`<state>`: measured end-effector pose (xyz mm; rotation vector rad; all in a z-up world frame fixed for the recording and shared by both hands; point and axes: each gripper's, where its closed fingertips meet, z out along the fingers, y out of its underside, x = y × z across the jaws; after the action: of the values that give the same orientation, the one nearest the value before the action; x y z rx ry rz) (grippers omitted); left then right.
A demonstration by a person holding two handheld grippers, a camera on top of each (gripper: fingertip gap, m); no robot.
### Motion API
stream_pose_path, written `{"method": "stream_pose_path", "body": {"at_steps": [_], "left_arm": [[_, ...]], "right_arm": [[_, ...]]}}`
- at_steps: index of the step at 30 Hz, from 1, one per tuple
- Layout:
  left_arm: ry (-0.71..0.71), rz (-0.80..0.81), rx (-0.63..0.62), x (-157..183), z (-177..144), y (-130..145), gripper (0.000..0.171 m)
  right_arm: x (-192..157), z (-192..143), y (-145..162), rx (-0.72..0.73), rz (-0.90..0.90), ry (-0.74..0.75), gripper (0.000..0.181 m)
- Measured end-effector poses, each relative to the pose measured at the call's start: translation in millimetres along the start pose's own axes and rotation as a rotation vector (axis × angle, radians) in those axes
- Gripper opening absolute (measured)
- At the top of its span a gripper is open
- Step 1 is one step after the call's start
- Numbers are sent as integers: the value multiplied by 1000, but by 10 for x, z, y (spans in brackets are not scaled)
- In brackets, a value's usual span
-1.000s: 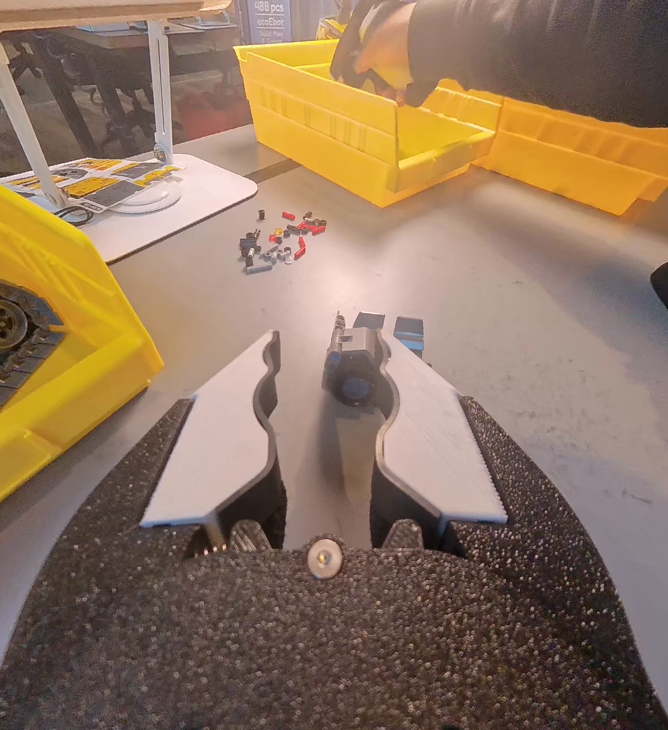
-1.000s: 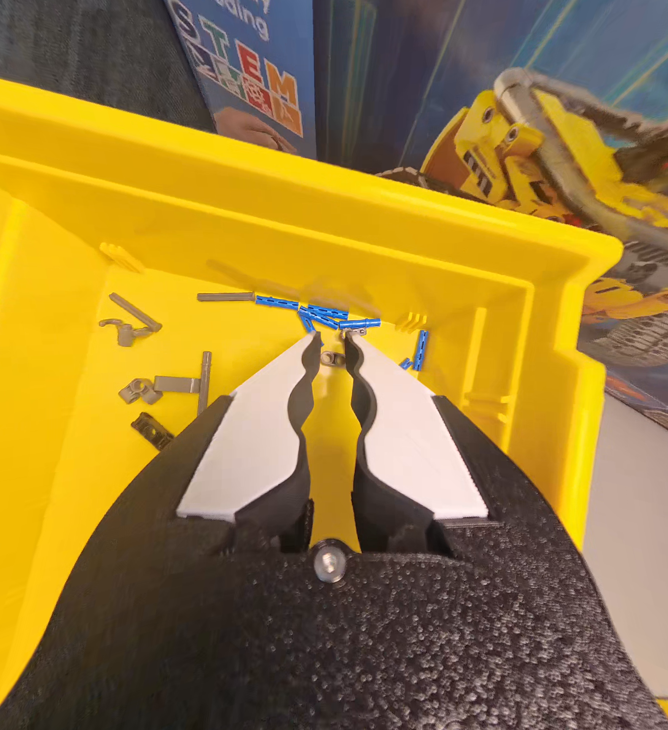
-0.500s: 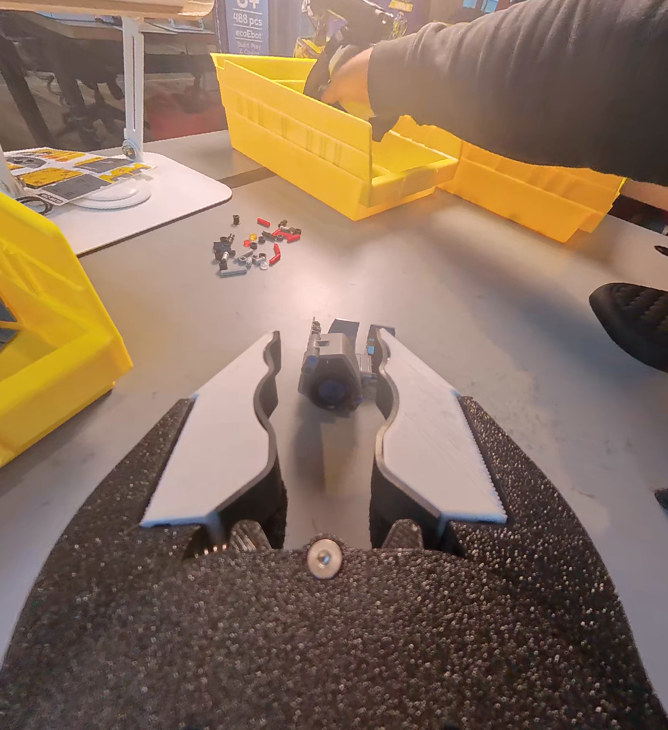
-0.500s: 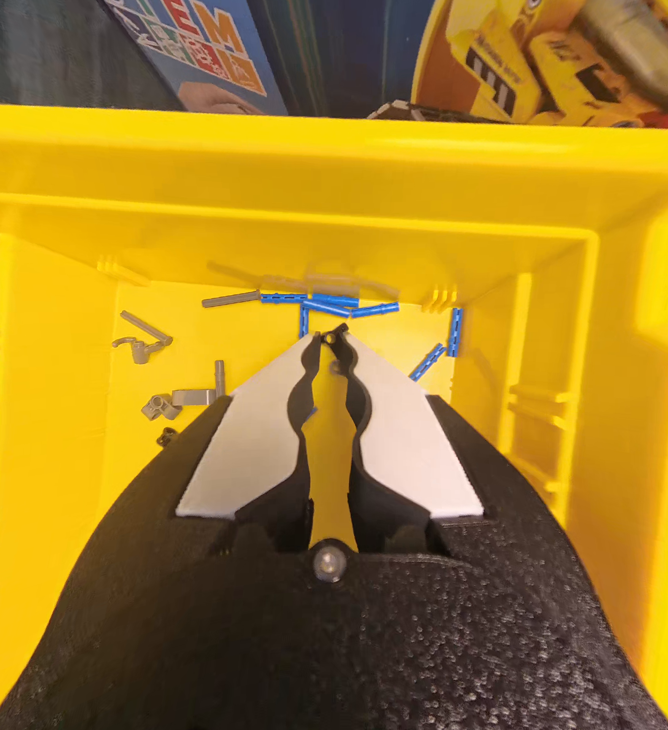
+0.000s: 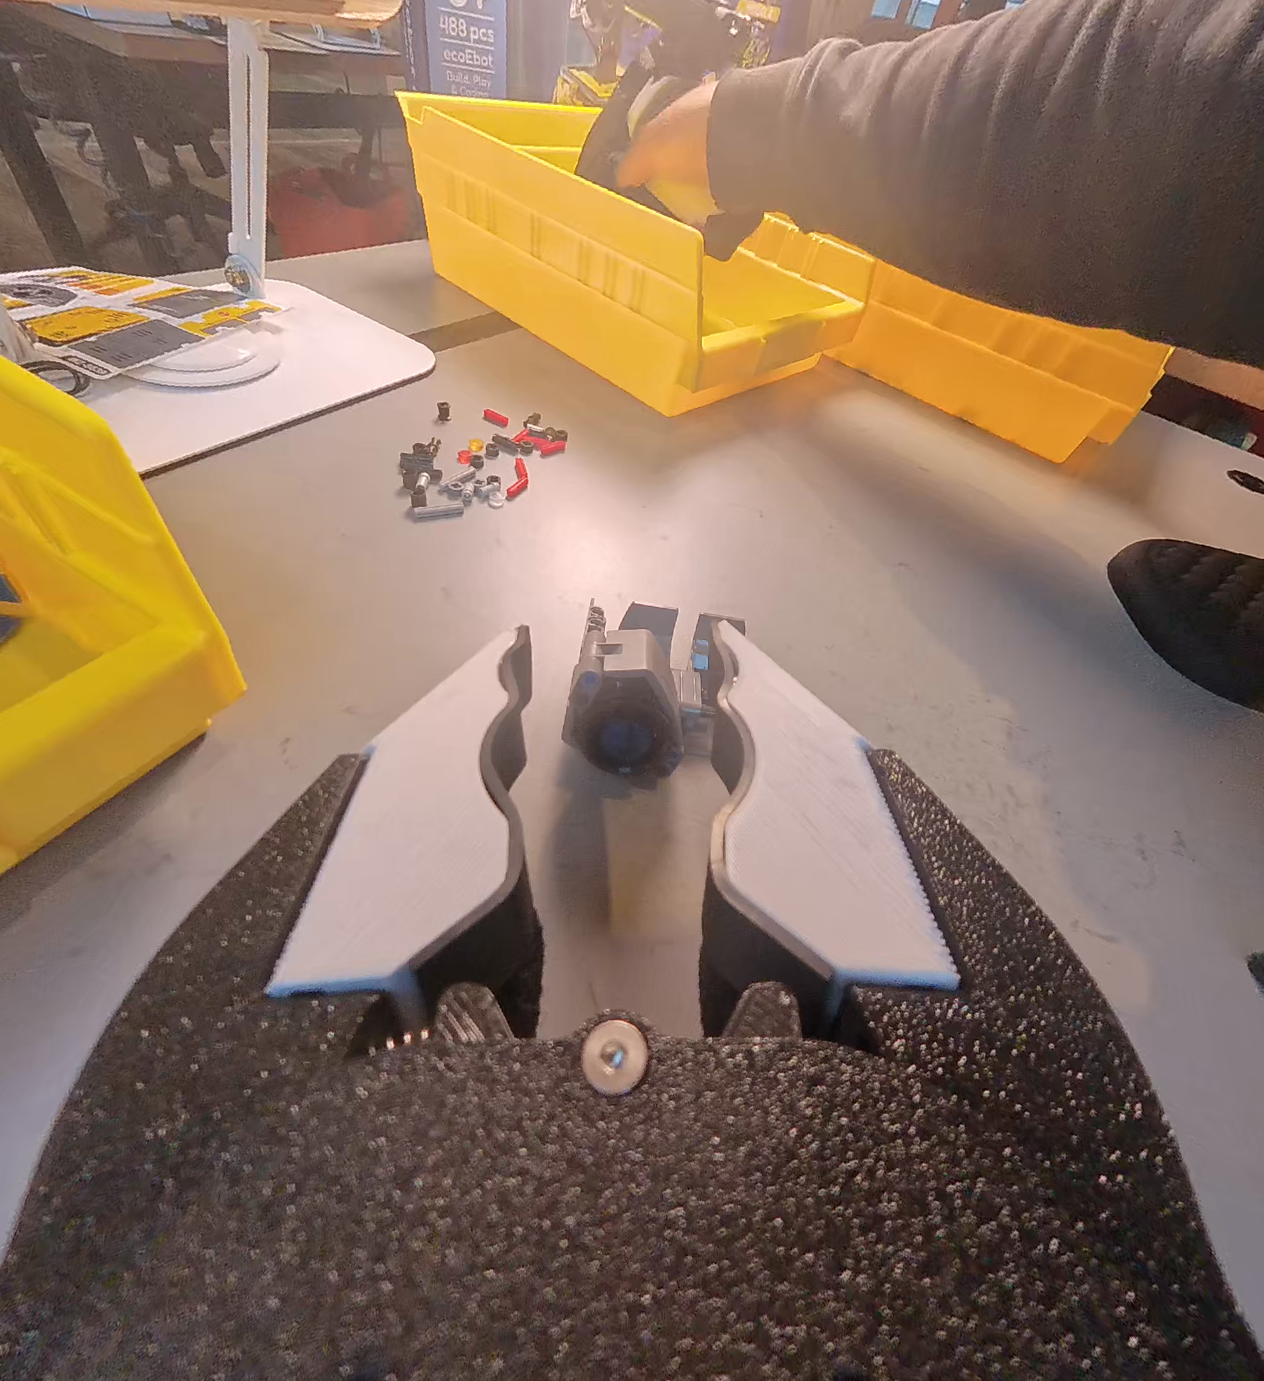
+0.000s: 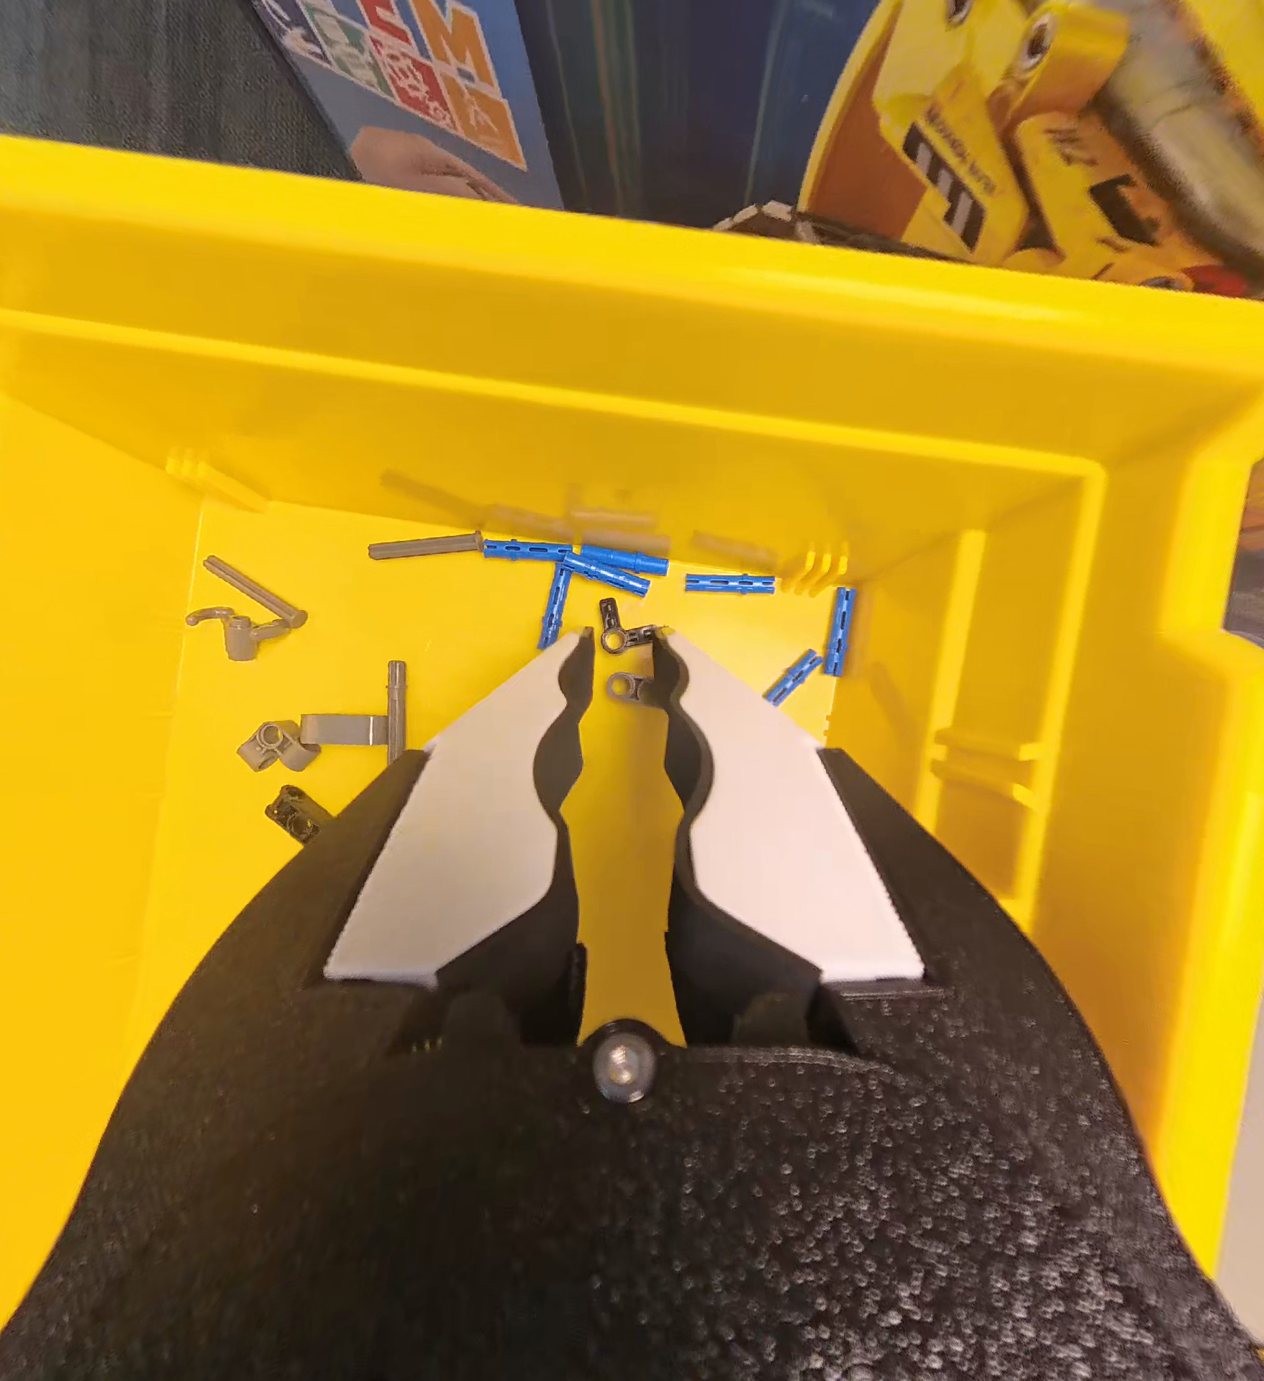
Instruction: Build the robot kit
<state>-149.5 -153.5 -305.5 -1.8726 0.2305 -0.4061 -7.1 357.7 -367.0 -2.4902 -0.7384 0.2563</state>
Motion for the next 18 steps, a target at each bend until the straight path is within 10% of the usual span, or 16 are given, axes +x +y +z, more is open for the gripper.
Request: {"method": "stream_pose_path", "body": {"at_steps": [9,18], "left_arm": [[-2,8,-3,4,3,4,46],[-22,60,-22,26,28,31,46]], "right_arm": [[-68,-83,-41,82,-182,43,13],[-671,-1307,236,388,-823,236,13]]}}
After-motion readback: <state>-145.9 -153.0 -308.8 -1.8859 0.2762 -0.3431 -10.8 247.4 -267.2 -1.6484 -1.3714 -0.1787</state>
